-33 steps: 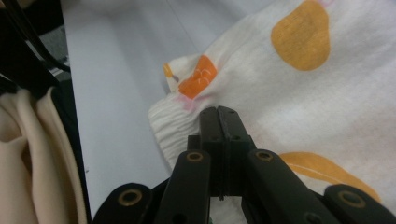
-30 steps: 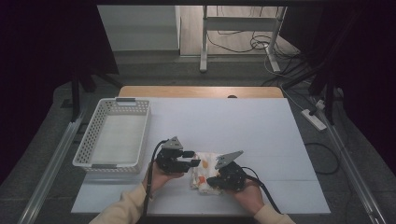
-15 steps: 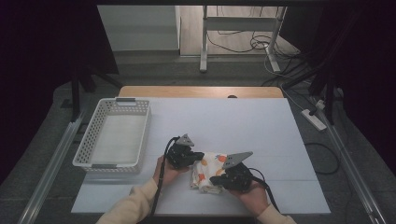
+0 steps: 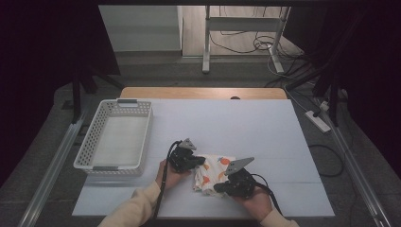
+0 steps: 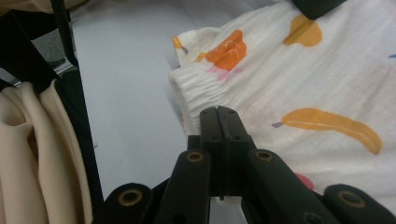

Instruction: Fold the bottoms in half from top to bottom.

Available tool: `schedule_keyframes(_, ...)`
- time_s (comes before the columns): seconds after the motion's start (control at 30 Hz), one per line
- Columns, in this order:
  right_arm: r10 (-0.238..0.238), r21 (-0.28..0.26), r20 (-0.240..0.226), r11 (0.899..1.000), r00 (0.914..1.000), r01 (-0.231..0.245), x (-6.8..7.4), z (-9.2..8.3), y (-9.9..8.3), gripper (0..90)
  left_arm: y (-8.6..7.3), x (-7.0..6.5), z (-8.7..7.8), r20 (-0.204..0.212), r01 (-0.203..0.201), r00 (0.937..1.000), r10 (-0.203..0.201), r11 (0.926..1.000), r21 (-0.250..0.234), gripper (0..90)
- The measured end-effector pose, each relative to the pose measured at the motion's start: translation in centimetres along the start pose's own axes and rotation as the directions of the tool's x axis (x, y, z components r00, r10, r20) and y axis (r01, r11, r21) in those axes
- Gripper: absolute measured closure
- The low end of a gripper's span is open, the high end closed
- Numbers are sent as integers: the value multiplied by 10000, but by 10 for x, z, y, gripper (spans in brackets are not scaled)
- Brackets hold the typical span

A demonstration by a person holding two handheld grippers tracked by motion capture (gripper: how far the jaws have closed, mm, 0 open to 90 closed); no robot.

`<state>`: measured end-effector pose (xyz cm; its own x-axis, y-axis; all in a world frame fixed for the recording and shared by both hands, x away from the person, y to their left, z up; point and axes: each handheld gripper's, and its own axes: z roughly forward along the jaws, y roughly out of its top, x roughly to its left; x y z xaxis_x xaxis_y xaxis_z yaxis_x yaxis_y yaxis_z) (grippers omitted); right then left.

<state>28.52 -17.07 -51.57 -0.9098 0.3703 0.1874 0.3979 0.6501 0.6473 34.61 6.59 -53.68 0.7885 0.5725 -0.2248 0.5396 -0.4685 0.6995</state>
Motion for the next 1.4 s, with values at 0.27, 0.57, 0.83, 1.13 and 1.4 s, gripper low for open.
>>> schedule_keyframes(0.27,-255,-449,40,9987,9997,257,2,-6,5,890,7,-1,-15,-294,-116,9995,102,9988,-481,884)
schedule_keyframes(0.57,-782,-863,-102,9933,9969,770,8,6,25,888,5,7,-9,-353,173,9992,-184,9993,-325,878)
schedule_keyframes(0.83,-572,-184,-695,9983,9959,561,11,17,18,891,1,7,-4,-275,194,9994,-197,9997,-129,884)
schedule_keyframes(1.13,-565,-692,-757,9963,9955,513,6,8,18,891,0,7,-4,-289,196,9994,-200,9997,-135,885)
schedule_keyframes(1.4,896,-1614,1102,9843,9899,-711,-44,-23,17,891,-1,6,-4,-333,176,9993,-181,9998,-132,885)
